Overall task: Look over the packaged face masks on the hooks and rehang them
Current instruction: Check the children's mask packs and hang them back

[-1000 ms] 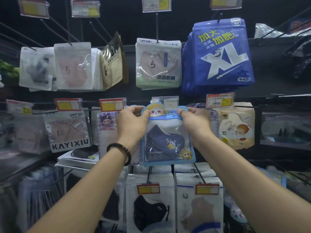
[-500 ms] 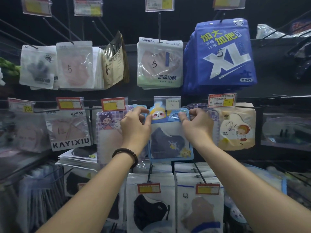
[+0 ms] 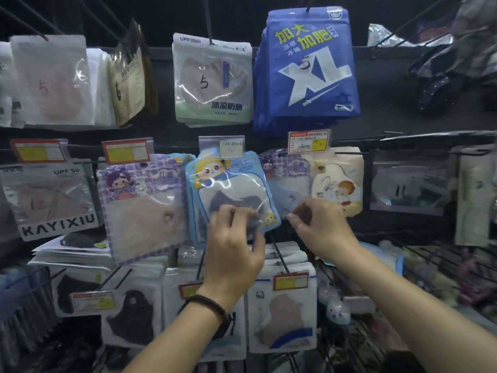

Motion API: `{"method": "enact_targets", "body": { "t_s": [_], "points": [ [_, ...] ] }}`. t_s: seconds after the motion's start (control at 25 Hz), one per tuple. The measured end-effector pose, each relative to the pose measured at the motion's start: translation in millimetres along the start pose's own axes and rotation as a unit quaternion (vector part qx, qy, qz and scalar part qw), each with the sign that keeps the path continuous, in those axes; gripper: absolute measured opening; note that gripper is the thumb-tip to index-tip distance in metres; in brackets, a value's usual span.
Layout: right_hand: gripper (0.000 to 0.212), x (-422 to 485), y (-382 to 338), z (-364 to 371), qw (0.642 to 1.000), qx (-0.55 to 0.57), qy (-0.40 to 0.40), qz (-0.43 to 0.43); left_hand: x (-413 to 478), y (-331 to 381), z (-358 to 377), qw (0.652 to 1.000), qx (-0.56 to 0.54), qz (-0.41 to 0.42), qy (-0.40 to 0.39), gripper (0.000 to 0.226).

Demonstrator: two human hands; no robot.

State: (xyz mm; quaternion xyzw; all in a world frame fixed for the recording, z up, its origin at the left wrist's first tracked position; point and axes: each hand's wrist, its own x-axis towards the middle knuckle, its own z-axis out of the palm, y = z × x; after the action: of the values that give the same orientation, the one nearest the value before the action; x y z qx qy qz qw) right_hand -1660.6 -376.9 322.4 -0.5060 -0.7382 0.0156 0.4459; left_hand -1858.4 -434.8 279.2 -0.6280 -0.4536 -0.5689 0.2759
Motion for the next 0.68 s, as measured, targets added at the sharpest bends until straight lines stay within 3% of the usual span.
{"method": "enact_targets", "body": {
  "t_s": [0.2,0.28,0.36,0.48,0.68],
  "points": [
    [0.011,-26,89,-46,0.994,-0.063,-0.022,0.088,-11,64,50,0.991,-0.070,0.087,-0.067,0.013],
    [0.009,-36,121,-67,0.988,-0.087,-0.032,0.125,-9,84,77,0.975,-0.075,0.079,-0.196,0.011],
    [0.012,-42,147,-85,0.982,-0.105,-0.044,0.153,-6,98,109,0.937,-0.043,0.052,-0.344,0.013],
    [0.028,-51,177,-101,0.972,-0.145,-0.084,0.166,-1,107,155,0.879,0.009,0.067,-0.472,0.028],
    [0.056,-59,208,-98,0.965,-0.159,-0.146,0.151,-2,111,212,0.820,0.033,0.053,-0.569,0.062]
  ]
}}
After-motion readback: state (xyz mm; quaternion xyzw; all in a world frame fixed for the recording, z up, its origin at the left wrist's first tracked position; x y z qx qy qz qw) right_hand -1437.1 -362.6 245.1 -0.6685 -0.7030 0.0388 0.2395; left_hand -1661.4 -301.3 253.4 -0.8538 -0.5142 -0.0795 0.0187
